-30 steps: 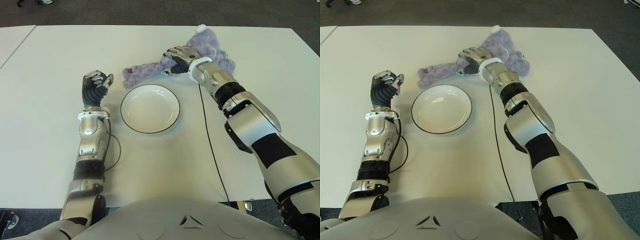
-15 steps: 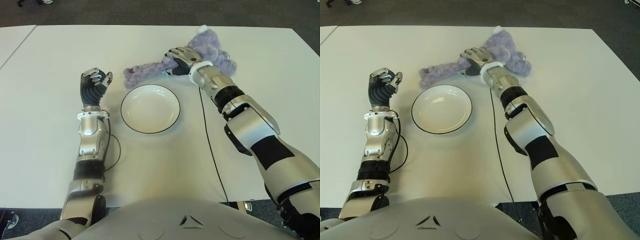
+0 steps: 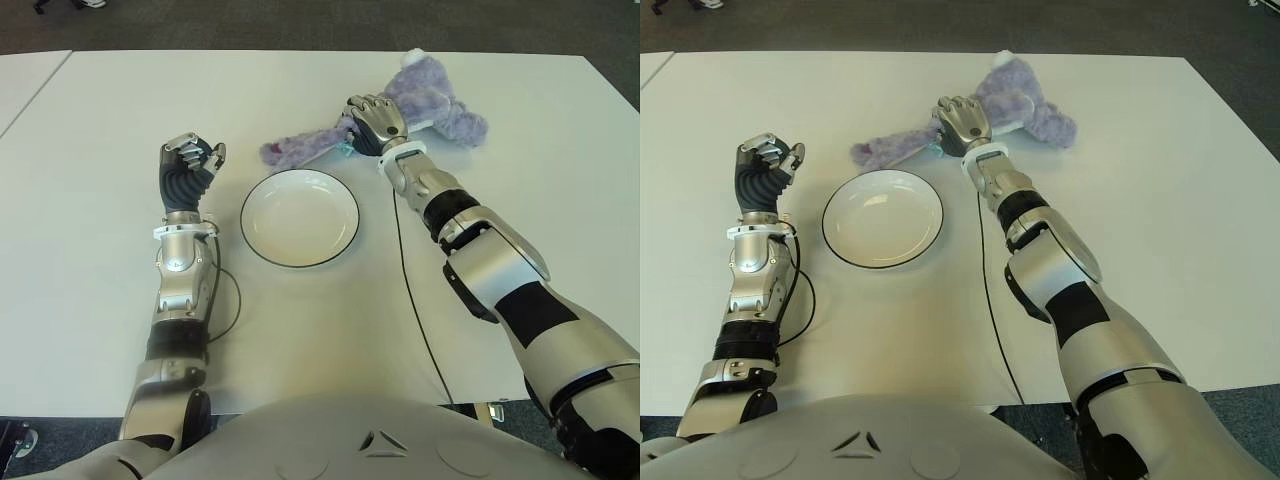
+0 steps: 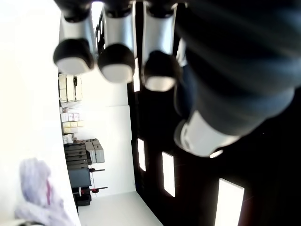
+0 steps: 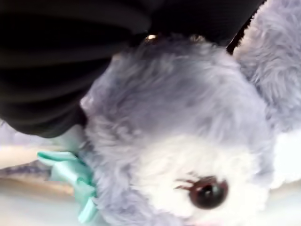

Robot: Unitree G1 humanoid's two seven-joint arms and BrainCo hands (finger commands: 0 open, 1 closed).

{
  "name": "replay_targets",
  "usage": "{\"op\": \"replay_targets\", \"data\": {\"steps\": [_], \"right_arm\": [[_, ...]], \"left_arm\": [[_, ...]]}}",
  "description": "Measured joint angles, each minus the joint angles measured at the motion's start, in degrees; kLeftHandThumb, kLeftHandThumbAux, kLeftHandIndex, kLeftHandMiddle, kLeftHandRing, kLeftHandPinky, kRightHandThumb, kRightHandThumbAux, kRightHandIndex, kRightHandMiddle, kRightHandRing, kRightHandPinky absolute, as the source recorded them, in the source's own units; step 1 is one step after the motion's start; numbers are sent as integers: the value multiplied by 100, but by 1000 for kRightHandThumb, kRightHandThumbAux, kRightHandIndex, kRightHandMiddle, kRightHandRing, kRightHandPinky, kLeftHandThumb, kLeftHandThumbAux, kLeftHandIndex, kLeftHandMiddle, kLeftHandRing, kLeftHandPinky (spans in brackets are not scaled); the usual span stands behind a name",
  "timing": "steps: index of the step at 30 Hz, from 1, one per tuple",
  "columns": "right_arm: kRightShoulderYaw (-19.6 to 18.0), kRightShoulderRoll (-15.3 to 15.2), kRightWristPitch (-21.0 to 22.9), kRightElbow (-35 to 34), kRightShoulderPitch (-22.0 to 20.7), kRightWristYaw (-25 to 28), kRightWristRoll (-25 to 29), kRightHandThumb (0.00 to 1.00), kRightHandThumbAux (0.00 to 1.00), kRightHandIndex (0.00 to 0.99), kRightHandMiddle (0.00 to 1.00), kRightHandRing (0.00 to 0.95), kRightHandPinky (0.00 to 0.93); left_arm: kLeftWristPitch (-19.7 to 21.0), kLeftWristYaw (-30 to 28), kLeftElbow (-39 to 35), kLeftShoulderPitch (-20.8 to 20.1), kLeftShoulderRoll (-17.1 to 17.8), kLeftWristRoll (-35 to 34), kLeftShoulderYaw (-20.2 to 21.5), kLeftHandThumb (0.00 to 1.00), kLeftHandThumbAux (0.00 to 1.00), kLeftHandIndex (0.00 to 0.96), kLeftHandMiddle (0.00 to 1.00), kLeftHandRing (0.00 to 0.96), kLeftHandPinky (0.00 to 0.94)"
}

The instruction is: Put the doll into the plate.

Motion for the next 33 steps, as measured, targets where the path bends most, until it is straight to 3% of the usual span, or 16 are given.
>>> {"op": "replay_targets", "data": {"steps": [3, 8, 21, 33], "right_arm": [[-38, 9, -1, 32, 63, -286, 10, 991, 684, 456, 380, 397, 446], [-88, 9, 0, 68, 116, -526, 13, 999, 670, 469, 394, 469, 468], [-202, 8, -38, 93, 170, -767, 42, 1000, 670, 469, 438, 406, 495], [-554, 13, -177, 112, 184, -680, 484, 1000, 668, 448, 474, 412, 481]], "left_arm": [[-52, 0, 8, 0, 8, 4, -4, 386, 837, 834, 896, 896, 875], [-115, 0, 15, 0, 23, 50, -11, 389, 835, 836, 895, 896, 873], [-161, 0, 15, 0, 39, 111, -13, 394, 829, 842, 895, 896, 872], [-162, 0, 15, 0, 41, 116, -13, 401, 827, 838, 893, 894, 872]]}}
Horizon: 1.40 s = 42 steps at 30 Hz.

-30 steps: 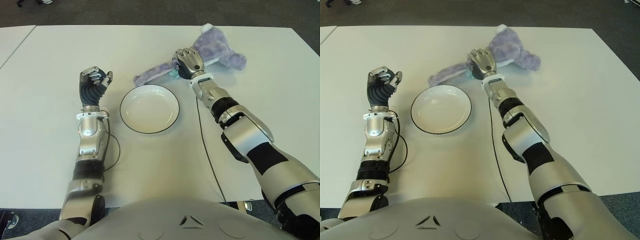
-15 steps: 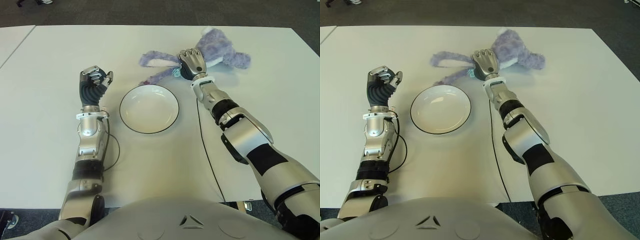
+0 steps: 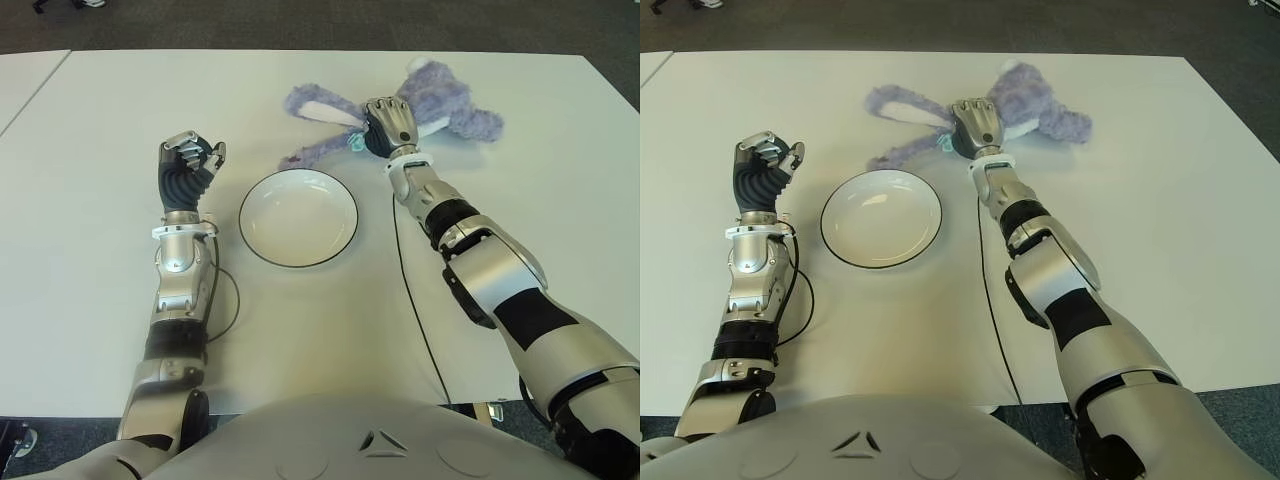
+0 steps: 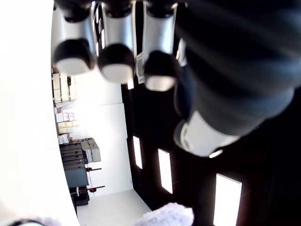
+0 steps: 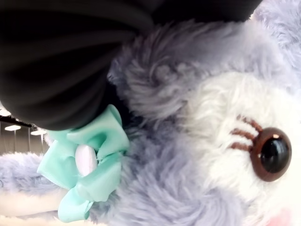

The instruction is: Put the doll into the plate.

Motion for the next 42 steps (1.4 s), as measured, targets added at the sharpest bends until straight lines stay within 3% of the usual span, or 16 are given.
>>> {"op": "replay_targets", "data": {"steps": [16, 37, 41, 42], "right_arm": [[-306, 22, -157, -17, -1, 267, 374, 1000, 666, 402, 493, 458, 475], [-796, 8, -238, -138, -14, 154, 715, 1000, 668, 377, 482, 482, 479], [-1010, 4, -230, -202, -72, 202, 898, 1000, 669, 370, 477, 485, 486], [-1051, 2, -225, -213, -93, 224, 941, 990, 667, 372, 480, 491, 553]], "left_arm": [[-9, 0, 0, 0, 2, -1, -7, 396, 829, 842, 894, 896, 874], [-77, -1, 0, 0, 27, 50, -36, 396, 836, 837, 891, 893, 872], [-87, -1, 1, 0, 29, 57, -40, 405, 833, 832, 887, 891, 874], [-89, -1, 1, 0, 29, 59, -42, 407, 833, 830, 886, 890, 874]]}}
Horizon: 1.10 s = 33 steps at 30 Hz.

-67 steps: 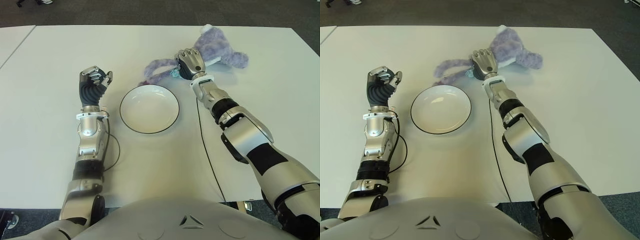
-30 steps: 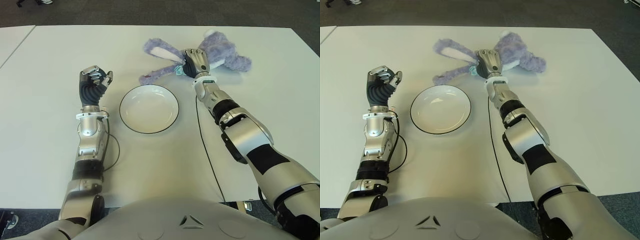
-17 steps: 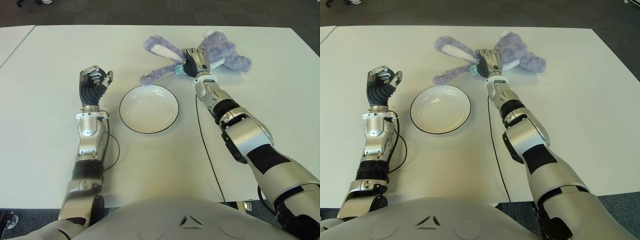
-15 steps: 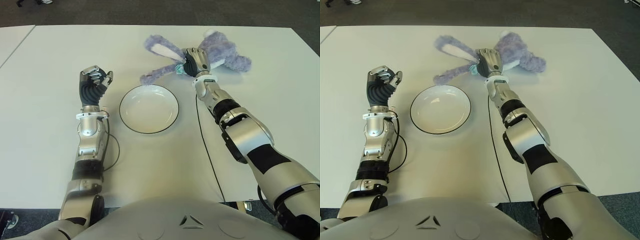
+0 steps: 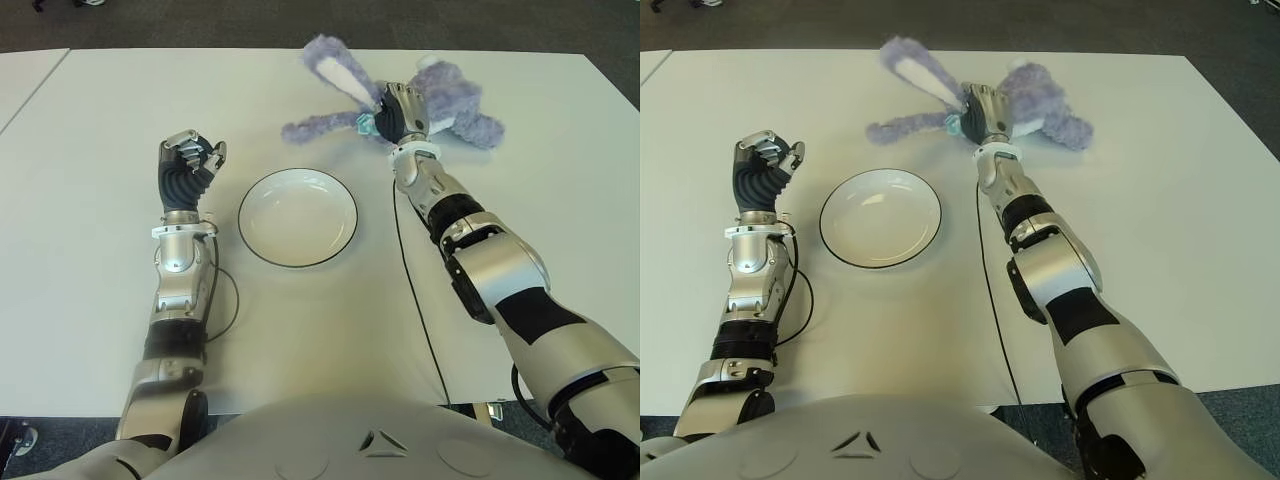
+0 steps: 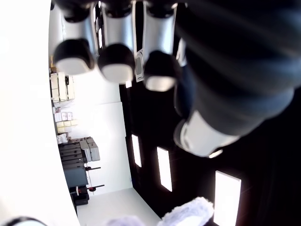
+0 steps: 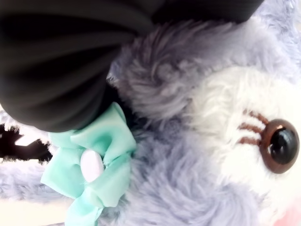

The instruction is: Put the doll into the plate.

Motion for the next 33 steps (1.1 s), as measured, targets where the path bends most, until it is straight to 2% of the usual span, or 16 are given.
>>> {"op": "replay_targets", "data": {"steps": [2, 5, 7, 14, 20, 26, 33], "right_arm": [[-134, -6, 22, -28, -61, 77, 126, 968, 663, 376, 487, 508, 727], [-308, -13, 75, -109, -160, 204, 311, 958, 661, 378, 492, 516, 813], [-438, -21, 124, -222, -229, 296, 438, 956, 661, 379, 493, 519, 832], [-706, -76, 194, -869, -355, 529, 676, 954, 659, 382, 497, 521, 848], [-832, -76, 294, -1736, -327, 868, 795, 954, 659, 384, 499, 522, 855], [-866, -82, 556, -2855, -127, 1222, 801, 954, 658, 385, 499, 522, 863], [-921, -89, 1140, -4193, 301, 1830, 835, 953, 661, 376, 490, 528, 848]], "left_arm": [[-3, 0, 0, 0, 0, 4, -7, 415, 832, 824, 884, 890, 876], [-12, 0, 4, 0, 1, 20, -17, 424, 829, 823, 883, 890, 877], [-24, 0, 8, 1, 3, 27, -22, 427, 829, 824, 883, 890, 877], [-43, -3, 32, 0, 12, 26, -48, 439, 827, 799, 879, 888, 878], [-56, -9, 61, 0, 20, 25, -82, 467, 818, 764, 869, 883, 875], [-60, -10, 85, -4, 21, 22, -106, 481, 811, 744, 864, 881, 874], [-77, -10, 117, -17, 20, 19, -134, 486, 808, 741, 864, 881, 876]]}}
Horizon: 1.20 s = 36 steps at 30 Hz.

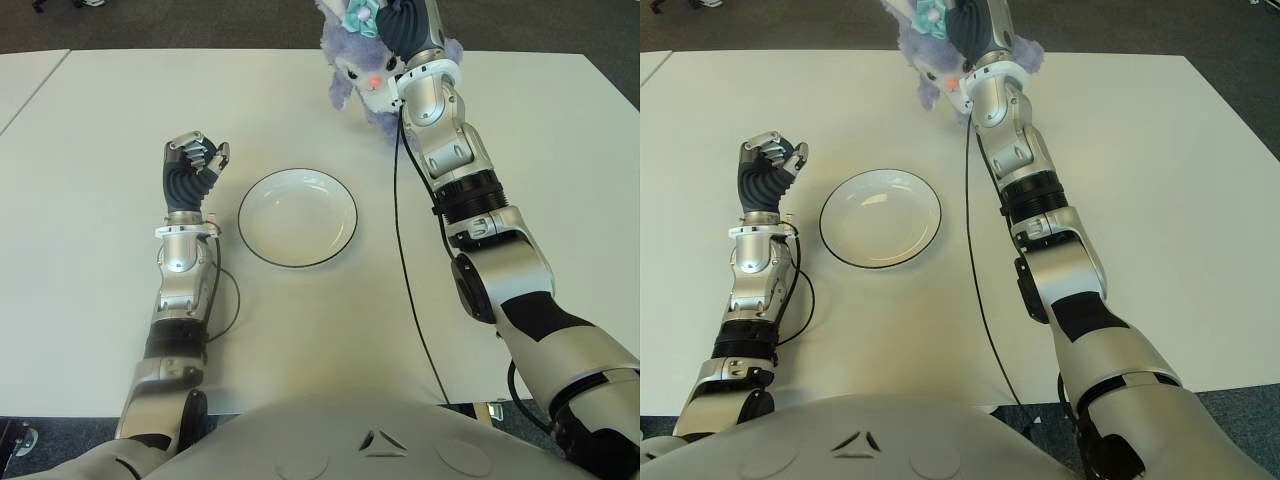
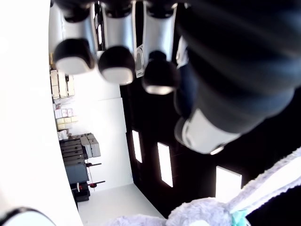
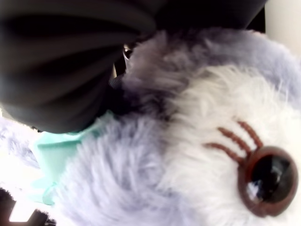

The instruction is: Put the doll into the plate.

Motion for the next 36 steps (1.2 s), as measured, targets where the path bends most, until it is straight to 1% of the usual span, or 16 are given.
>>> {"op": "replay_targets", "data": {"steps": [3, 6, 16, 21, 29, 36], "right_arm": [[-87, 20, 278, -458, 175, 262, 107, 951, 664, 369, 479, 534, 844], [-173, 35, 446, -721, 260, 418, 186, 950, 665, 366, 475, 537, 844], [-229, 33, 528, -1065, 302, 467, 191, 951, 664, 370, 479, 534, 847], [-274, 43, 693, -1297, 348, 548, 193, 951, 663, 372, 482, 533, 848], [-309, 123, 1056, -1948, 513, 831, 210, 951, 663, 374, 481, 533, 846], [-177, 32, 1033, -2173, 600, 851, -14, 953, 659, 383, 493, 526, 854]], "left_arm": [[-5, 0, 17, -5, -1, -7, -2, 489, 806, 737, 863, 881, 876], [-19, 0, 25, -7, 0, -13, -2, 491, 804, 734, 862, 880, 876], [-68, -5, 44, -7, 0, -35, -25, 491, 806, 753, 869, 884, 878], [-86, -8, 46, -7, 0, -41, -33, 492, 810, 750, 871, 886, 880], [-97, -8, 46, -8, 0, -47, -35, 485, 814, 742, 867, 884, 879], [-98, -8, 53, -9, 0, -46, -34, 491, 810, 733, 864, 882, 879]]}}
